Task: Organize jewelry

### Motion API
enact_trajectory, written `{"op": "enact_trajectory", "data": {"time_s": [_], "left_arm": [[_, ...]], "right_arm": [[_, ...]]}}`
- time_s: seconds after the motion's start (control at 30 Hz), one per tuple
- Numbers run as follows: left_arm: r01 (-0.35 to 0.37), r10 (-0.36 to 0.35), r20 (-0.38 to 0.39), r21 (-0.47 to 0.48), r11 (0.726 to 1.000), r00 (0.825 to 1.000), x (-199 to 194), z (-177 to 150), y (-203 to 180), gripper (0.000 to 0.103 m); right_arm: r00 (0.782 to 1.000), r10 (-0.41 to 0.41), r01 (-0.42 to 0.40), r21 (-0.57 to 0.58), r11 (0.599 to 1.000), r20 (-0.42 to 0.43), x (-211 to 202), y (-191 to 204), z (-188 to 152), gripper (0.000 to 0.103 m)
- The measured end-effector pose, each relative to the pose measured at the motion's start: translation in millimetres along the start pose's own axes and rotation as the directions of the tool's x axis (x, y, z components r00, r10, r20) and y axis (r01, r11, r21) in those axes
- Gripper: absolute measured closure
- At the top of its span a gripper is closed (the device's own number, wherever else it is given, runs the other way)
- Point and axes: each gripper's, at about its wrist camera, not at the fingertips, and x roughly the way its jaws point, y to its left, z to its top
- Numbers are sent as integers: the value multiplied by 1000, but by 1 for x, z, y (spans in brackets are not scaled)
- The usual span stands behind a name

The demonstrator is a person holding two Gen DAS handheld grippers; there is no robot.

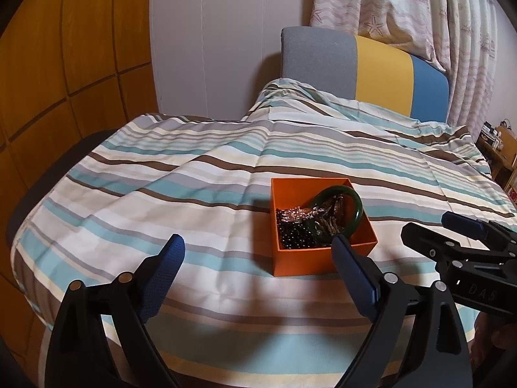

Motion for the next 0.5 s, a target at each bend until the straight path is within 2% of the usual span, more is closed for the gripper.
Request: {"op": "enact_trajectory", "data": {"time_s": [0.5], "left_arm": [[0, 0, -11, -16, 1000, 1000, 1, 1, 5, 12]], "right_arm": [[1000, -4, 4, -5, 1000, 19, -4, 9, 8, 15]]}}
